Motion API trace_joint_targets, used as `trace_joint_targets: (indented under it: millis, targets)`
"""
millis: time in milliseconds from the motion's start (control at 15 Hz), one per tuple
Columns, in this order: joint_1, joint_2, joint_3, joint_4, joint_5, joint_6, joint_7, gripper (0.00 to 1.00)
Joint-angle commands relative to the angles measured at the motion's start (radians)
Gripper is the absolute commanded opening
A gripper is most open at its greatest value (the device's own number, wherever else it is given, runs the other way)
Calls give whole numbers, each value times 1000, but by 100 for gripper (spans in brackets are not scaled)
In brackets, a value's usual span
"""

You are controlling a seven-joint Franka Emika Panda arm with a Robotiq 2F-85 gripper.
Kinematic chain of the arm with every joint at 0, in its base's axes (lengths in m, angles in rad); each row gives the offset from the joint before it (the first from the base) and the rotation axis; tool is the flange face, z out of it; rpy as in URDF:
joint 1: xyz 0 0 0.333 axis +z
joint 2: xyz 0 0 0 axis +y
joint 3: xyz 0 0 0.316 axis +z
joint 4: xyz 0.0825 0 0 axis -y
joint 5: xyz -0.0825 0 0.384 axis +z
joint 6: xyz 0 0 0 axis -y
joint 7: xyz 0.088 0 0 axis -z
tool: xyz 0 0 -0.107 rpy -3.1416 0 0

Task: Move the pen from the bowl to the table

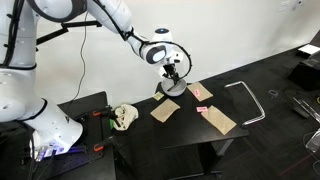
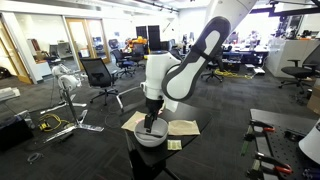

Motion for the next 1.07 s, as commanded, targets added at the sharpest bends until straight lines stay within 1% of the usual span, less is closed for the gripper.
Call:
trace_joint_targets:
  millis: [0,267,667,1000]
  targets:
    - [-25,48,19,44,26,34,-29,100]
    - [-21,96,12,84,21,54,-23,100]
    - [-18,151,9,139,19,38,-19,100]
    - [-15,181,5,161,16,35,-18,100]
